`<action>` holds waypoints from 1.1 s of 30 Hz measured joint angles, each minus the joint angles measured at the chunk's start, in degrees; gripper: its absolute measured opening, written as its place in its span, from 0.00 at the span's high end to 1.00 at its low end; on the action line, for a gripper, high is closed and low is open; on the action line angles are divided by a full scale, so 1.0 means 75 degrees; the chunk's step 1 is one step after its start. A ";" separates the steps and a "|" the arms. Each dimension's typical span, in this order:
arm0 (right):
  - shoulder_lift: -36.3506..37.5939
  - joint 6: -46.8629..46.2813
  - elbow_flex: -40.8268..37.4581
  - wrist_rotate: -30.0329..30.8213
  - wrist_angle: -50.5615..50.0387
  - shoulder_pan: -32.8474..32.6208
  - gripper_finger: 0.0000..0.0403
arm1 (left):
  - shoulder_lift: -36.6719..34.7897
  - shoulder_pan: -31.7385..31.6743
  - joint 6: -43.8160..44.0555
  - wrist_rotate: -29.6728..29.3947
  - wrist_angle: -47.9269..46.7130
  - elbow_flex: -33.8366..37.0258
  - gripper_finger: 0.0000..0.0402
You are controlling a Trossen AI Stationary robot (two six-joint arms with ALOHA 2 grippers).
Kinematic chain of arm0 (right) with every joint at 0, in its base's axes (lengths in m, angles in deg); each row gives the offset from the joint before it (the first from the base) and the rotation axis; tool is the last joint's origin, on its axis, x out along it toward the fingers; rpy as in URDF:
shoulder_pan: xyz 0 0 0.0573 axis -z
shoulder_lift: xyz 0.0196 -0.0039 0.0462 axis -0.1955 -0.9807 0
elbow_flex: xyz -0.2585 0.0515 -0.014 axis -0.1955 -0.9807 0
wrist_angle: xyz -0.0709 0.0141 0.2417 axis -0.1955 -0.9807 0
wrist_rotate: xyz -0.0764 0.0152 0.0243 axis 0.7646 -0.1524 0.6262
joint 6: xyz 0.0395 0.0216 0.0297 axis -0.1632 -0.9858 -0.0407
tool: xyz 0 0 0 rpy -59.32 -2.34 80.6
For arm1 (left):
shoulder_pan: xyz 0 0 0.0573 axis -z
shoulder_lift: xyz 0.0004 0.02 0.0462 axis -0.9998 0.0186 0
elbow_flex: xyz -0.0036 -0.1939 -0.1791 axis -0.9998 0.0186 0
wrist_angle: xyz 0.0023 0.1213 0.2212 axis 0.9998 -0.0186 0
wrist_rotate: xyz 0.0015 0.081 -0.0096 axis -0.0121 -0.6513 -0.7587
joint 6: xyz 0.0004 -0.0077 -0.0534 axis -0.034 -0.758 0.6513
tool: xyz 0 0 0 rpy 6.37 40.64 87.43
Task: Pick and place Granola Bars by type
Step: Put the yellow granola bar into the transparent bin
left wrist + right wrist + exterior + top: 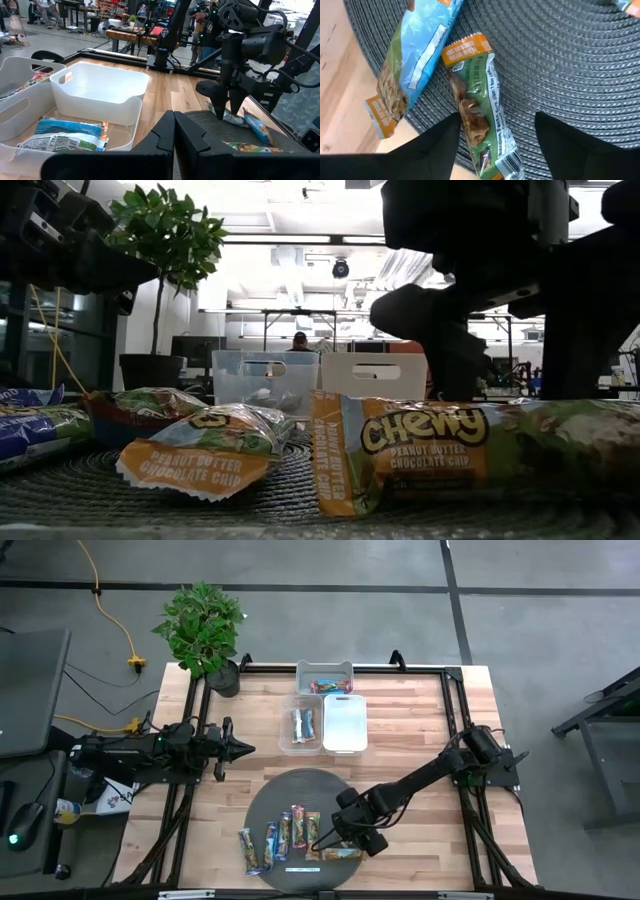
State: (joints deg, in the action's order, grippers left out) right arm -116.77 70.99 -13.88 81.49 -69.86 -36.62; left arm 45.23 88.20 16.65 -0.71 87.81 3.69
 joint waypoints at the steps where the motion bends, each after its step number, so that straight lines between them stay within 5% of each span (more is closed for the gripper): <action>1: 0.0000 0.0000 0.0000 -0.0044 -0.0006 0.0000 0.44 | -0.0001 0.0003 0.0000 0.0000 0.0000 0.0000 1.00; 17: 0.0000 -0.0418 0.0000 -0.0578 0.0002 0.0000 0.74 | -0.0001 0.0001 0.0000 -0.0001 -0.0009 0.0000 1.00; 33: 0.0000 -0.1168 0.0003 -0.0604 0.0006 0.0000 0.84 | -0.0002 0.0001 0.0000 -0.0001 -0.0015 -0.0003 1.00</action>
State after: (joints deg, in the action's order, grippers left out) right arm -116.77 62.23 -13.86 76.96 -69.81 -36.62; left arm 45.21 88.21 16.65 -0.72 87.70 3.67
